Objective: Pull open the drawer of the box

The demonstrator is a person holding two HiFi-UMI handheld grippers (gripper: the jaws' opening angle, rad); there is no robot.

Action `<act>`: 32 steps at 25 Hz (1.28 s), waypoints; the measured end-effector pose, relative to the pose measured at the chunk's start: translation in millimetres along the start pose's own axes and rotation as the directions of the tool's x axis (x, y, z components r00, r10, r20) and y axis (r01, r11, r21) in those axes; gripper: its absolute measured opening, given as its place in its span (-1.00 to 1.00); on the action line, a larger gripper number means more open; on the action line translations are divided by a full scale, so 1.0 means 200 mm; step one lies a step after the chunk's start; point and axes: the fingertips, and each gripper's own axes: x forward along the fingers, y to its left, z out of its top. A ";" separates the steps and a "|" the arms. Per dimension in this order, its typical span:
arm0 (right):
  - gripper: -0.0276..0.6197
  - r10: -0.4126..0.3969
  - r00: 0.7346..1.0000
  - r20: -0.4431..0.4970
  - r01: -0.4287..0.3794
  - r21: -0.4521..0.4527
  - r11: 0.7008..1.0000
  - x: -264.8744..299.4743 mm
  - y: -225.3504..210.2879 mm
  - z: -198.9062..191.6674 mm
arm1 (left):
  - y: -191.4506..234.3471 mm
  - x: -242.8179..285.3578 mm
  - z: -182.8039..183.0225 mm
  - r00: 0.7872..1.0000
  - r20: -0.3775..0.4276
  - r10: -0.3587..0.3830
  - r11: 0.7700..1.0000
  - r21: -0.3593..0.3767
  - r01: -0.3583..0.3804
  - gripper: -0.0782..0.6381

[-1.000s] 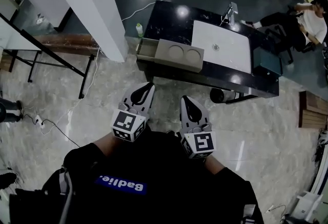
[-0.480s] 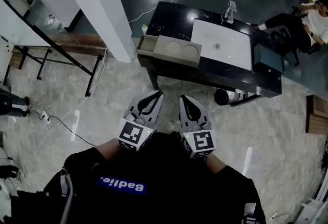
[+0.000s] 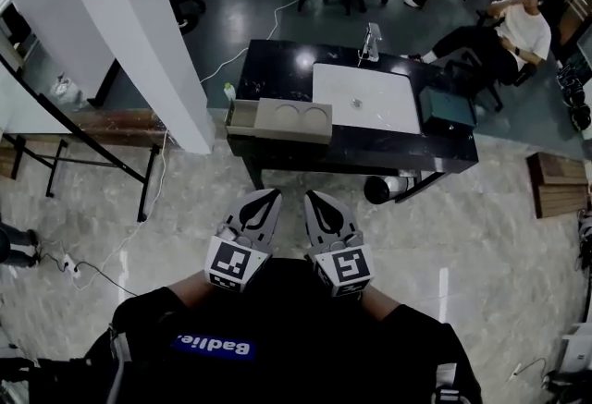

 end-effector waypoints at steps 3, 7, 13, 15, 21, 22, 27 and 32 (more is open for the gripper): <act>-0.91 -0.013 0.998 0.059 0.014 -0.013 1.000 0.00 0.05 0.07 | 0.03 -0.06 0.06 0.999 0.038 -0.008 1.000 0.029 0.007 -0.78; -0.91 -0.010 0.997 0.071 0.013 -0.030 0.999 0.02 0.11 0.08 | 0.03 -0.09 0.12 0.996 0.084 -0.039 0.997 0.075 0.033 -0.78; -0.91 -0.010 0.998 0.064 0.013 -0.039 0.999 0.04 0.16 0.06 | 0.05 -0.10 0.08 0.996 0.065 -0.068 0.996 0.067 0.064 -0.78; -0.91 -0.002 0.998 0.070 0.005 -0.046 0.999 0.05 0.17 0.06 | 0.05 -0.10 0.07 0.996 0.063 -0.068 0.996 0.055 0.065 -0.78; -0.91 0.009 0.998 0.058 -0.007 -0.049 0.999 0.09 0.18 0.05 | 0.10 -0.08 0.04 0.998 0.042 -0.049 0.997 0.060 0.046 -0.78; -0.91 0.007 0.999 0.047 -0.005 -0.049 0.999 0.09 0.18 0.05 | 0.11 -0.08 0.04 0.998 0.046 -0.049 0.997 0.054 0.046 -0.78; -0.91 0.009 0.999 0.033 -0.008 -0.047 0.999 0.09 0.17 0.03 | 0.10 -0.08 0.02 0.999 0.025 -0.048 0.999 0.020 0.048 -0.78; -0.91 0.008 1.000 0.026 -0.007 -0.028 1.000 0.09 0.18 0.02 | 0.10 -0.08 0.02 0.998 0.025 -0.050 0.998 0.030 0.049 -0.78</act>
